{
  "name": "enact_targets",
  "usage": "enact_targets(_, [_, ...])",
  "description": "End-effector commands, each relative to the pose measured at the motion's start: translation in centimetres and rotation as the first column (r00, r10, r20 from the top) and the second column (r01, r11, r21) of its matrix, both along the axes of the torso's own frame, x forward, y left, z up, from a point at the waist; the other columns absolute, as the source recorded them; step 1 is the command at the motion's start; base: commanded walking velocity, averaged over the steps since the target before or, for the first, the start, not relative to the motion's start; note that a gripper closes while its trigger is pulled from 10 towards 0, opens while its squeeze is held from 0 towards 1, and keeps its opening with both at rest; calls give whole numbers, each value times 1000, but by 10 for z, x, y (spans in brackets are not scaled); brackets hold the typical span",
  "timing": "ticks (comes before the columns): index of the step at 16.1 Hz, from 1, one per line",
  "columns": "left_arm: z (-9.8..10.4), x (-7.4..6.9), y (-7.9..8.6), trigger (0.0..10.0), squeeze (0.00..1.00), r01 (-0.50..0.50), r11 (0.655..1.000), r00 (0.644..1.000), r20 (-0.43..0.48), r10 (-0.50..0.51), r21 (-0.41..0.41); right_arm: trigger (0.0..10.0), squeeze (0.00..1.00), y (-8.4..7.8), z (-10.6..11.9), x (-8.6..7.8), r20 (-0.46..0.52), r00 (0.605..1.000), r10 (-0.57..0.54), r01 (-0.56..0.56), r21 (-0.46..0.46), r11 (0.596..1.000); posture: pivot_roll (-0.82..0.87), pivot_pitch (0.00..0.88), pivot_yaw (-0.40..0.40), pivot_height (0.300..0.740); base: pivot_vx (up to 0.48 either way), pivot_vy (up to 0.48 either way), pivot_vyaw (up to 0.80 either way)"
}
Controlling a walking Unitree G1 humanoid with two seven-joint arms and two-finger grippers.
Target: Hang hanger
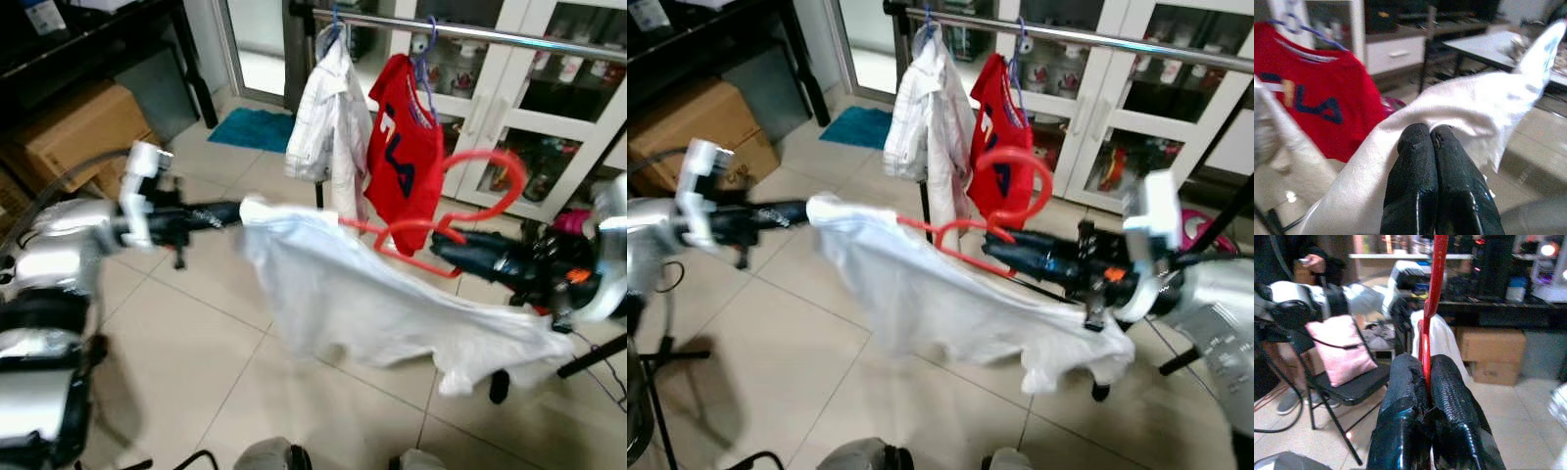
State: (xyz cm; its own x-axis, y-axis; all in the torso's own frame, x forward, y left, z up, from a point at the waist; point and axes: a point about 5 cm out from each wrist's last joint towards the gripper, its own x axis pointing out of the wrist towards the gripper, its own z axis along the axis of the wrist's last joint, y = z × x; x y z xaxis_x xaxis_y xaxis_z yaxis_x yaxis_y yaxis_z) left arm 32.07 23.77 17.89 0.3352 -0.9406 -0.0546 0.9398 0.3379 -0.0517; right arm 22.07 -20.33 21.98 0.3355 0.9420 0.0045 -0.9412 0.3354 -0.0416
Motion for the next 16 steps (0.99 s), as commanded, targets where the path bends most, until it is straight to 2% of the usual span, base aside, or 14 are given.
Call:
enact_targets(1, [10,-2,12,0,0,-64,998,997,35,65,-21,0,0,-3,-4,4,10,998,-54,55,-24,998,-104,0,124,740,0,0,0])
enact_targets(5, [12,-11,27,0,0,-113,993,993,16,114,-28,0,0,-19,-28,26,-19,961,-276,274,-71,959,-101,0,122,740,0,0,0])
enact_targets(6, [12,-11,29,0,0,-129,991,991,22,130,-27,0,0,-21,-30,26,-19,959,-284,282,-72,957,-96,0,119,740,0,0,0])
enact_targets(8, [22,-5,37,0,0,-239,966,966,77,247,-97,0,0,-22,-39,22,-42,967,-253,249,-84,965,-96,0,119,740,0,0,0])
enact_targets(9, [28,-2,40,0,0,-282,949,950,99,297,-141,0,0,-21,-43,18,-63,973,-221,215,-89,972,-92,0,113,740,0,0,0])
enact_targets(10, [35,2,46,0,0,-349,916,918,124,376,-197,0,0,-19,-48,12,-89,979,-186,178,-88,980,-92,0,113,740,0,0,0])
enact_targets(11, [35,2,46,0,0,-349,916,918,124,376,-197,0,0,-19,-48,12,-89,979,-186,178,-88,980,-92,0,113,740,0,0,0])
enact_targets(12, [45,8,55,0,0,-434,857,863,146,484,-279,0,0,-19,-52,7,-119,980,-162,154,-69,986,-94,0,113,740,0,0,0])
enact_targets(13, [50,12,60,0,0,-487,811,821,146,551,-325,0,0,-20,-53,5,-134,977,-164,160,-39,986,-96,0,115,740,0,0,0])
enact_targets(14, [51,13,62,0,0,-504,796,807,146,572,-335,0,0,-20,-53,5,-137,977,-165,163,-29,986,-96,0,115,740,0,0,0])
enact_targets(15, [52,18,67,0,0,-583,736,748,129,652,-343,0,0,-23,-51,4,-143,974,-177,181,18,983,-97,0,118,740,0,0,0])
enact_targets(16, [49,20,69,0,0,-625,710,717,122,687,-325,0,0,-24,-50,4,-145,973,-181,189,44,981,-97,0,118,740,0,0,0])
